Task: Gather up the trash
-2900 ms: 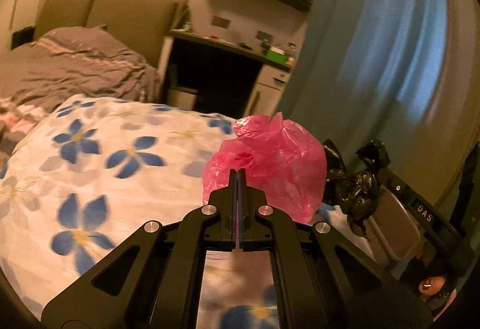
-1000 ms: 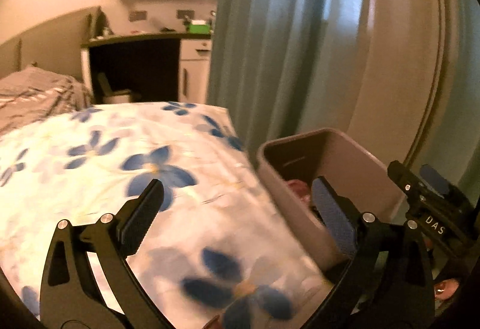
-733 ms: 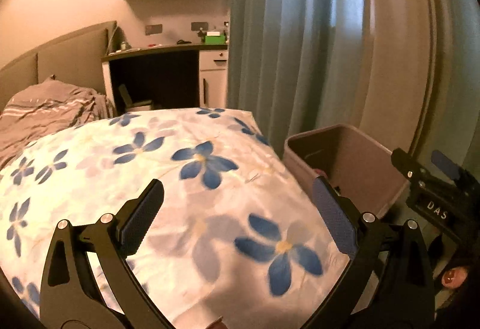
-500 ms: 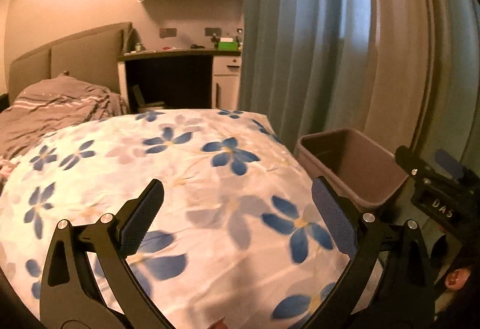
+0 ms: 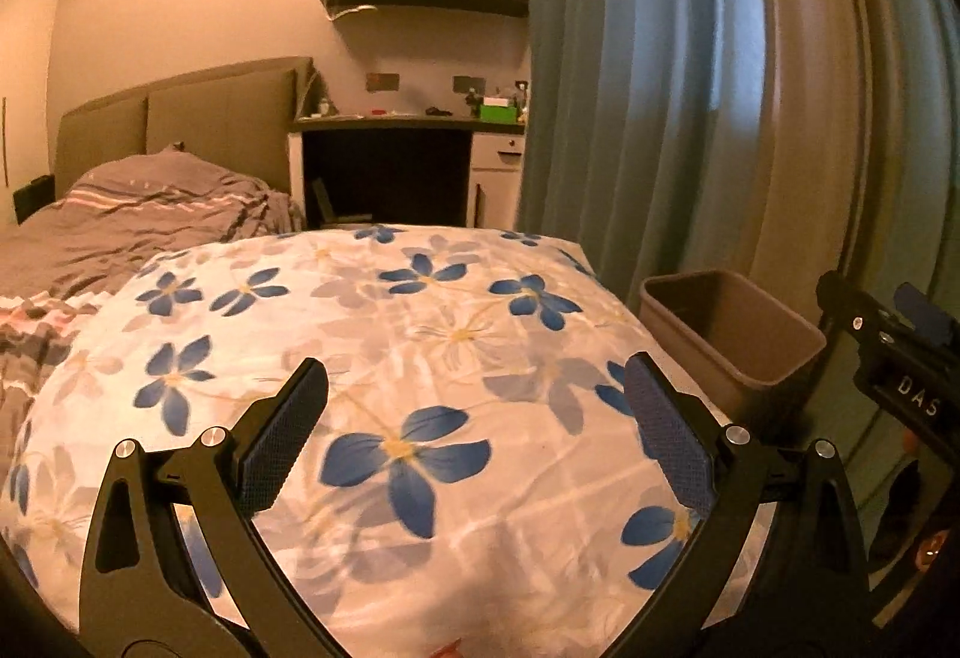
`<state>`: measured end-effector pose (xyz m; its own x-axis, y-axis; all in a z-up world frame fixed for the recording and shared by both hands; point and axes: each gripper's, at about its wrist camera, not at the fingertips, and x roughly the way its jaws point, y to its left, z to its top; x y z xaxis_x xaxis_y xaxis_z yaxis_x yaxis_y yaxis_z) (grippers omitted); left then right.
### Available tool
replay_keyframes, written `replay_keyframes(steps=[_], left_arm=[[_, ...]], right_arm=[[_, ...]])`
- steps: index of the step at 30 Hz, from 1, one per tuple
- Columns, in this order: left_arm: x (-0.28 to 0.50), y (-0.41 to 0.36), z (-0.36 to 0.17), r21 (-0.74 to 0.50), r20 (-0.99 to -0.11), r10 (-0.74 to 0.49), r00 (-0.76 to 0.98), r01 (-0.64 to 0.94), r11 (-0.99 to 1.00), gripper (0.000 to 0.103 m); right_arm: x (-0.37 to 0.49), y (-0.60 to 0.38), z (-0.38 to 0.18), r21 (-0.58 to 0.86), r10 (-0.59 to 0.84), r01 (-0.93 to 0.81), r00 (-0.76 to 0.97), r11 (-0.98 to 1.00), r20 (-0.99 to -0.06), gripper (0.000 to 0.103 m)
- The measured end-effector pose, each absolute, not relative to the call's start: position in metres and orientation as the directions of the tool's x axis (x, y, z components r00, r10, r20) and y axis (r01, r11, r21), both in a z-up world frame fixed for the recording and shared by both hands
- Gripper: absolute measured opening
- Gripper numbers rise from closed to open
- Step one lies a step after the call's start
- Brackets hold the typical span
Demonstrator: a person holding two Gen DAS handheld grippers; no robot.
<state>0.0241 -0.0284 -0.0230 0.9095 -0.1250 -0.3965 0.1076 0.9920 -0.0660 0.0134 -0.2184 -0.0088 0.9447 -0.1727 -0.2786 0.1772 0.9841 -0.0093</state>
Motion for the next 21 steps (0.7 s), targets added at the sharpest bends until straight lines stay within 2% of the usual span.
replay_keyframes(steps=[21], left_arm=[[0.013, -0.01, -0.022, -0.098, -0.392, -0.113, 0.913, 0.08, 0.992, 0.097]], right_arm=[[0.005, -0.197, -0.004, -0.036, -0.143, 0.138, 0.955, 0.99, -0.261, 0.097]])
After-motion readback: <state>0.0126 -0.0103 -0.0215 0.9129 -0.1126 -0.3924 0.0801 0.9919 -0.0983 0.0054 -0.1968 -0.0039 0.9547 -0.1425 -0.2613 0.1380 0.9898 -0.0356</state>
